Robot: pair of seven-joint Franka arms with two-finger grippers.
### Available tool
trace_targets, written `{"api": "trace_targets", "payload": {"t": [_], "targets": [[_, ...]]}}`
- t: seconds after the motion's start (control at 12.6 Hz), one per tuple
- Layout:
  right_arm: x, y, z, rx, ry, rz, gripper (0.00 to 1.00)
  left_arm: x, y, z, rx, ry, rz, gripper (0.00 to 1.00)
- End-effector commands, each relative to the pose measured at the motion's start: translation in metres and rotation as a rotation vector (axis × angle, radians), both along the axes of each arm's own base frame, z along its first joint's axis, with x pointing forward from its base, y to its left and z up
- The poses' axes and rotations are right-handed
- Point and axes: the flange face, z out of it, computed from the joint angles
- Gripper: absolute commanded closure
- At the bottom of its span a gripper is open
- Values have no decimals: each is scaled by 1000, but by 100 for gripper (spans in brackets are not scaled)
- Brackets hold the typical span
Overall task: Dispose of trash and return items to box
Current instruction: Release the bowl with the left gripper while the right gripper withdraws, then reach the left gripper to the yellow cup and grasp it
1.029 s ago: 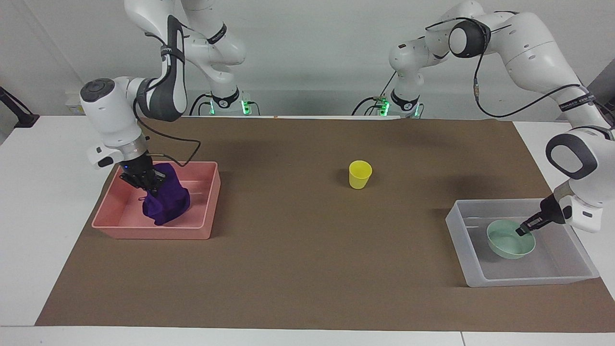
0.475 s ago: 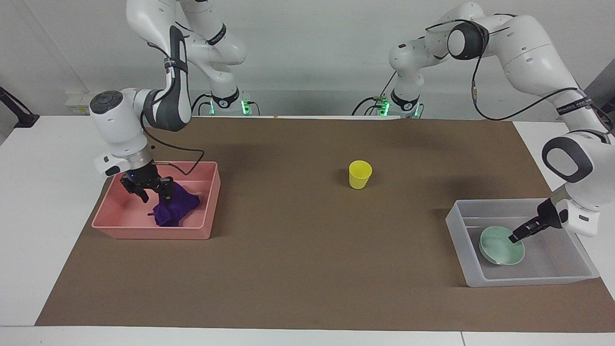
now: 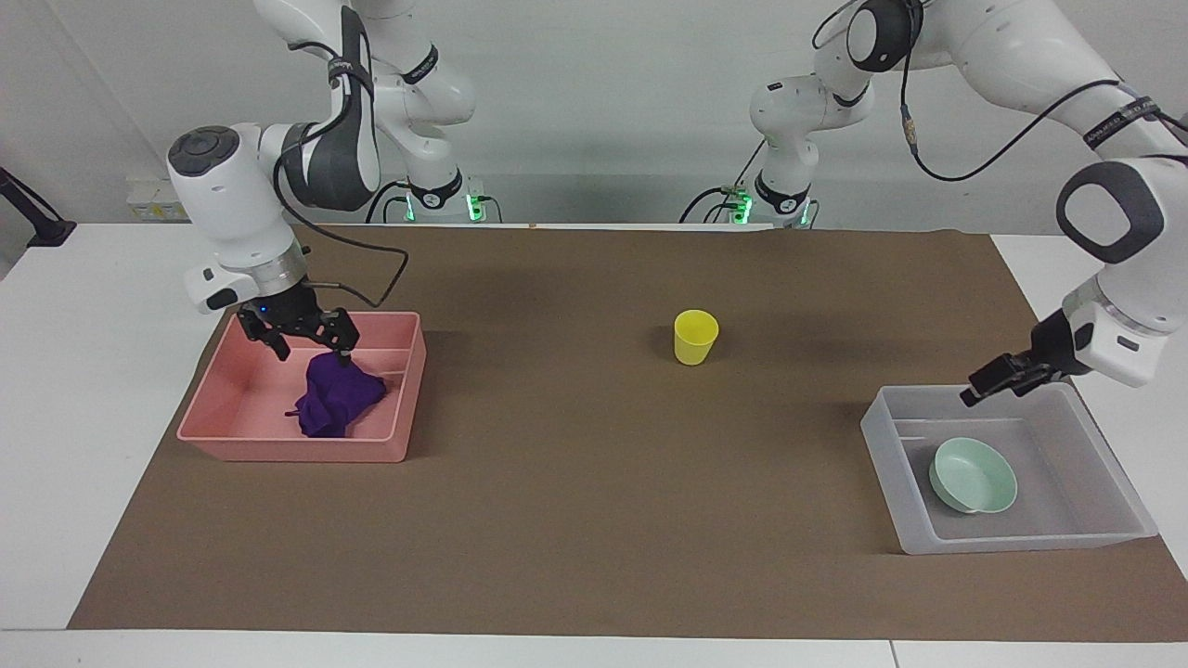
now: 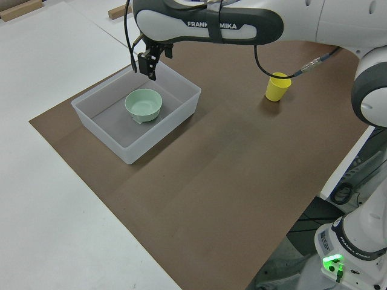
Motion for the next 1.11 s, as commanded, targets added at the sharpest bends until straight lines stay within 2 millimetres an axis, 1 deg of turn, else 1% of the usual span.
{"api": "trace_targets", "payload": {"t": [0.0, 0.08, 0.16, 0.24, 0.32, 0.4, 0.47, 0.63, 0.71, 0.79, 0.87, 0.95, 1.03], "targets": [[-21, 27, 35, -10, 13, -41, 0, -39, -81, 16, 21, 75, -88, 0], [-28, 33, 48, -7, 14, -45, 0, -62, -108, 15, 23, 90, -105, 0], [-32, 34, 66, -7, 20, -45, 0, -86, -132, 9, 17, 90, -138, 0], [-34, 32, 85, -8, 36, -39, 0, -109, -152, -4, 16, 76, -165, 0], [-36, 29, 109, -8, 42, -39, 0, -129, -174, -22, 18, 60, -193, 0], [-39, 27, 129, -7, 49, -23, 0, -148, -199, -45, 25, 54, -215, 0], [-42, 26, 142, -7, 60, -20, 0, -161, -222, -67, 30, 40, -228, 0], [-46, 18, 160, 1, 62, -9, 0, -181, -251, -106, 40, 34, -265, 0], [-49, 13, 171, -1, 62, 19, 0, -186, -258, -124, 43, 20, -258, 0], [-51, 2, 182, -3, 64, 35, 0, -196, -268, -140, 44, -3, -258, 0], [-51, -7, 183, 2, 69, 31, 0, -203, -272, -160, 47, -16, -259, 0], [-52, -9, 181, 7, 76, 29, 0, -204, -273, -172, 50, -21, -253, 0], [-52, -9, 182, 8, 77, 27, 0, -205, -278, -179, 55, -10, -243, 22]]}}
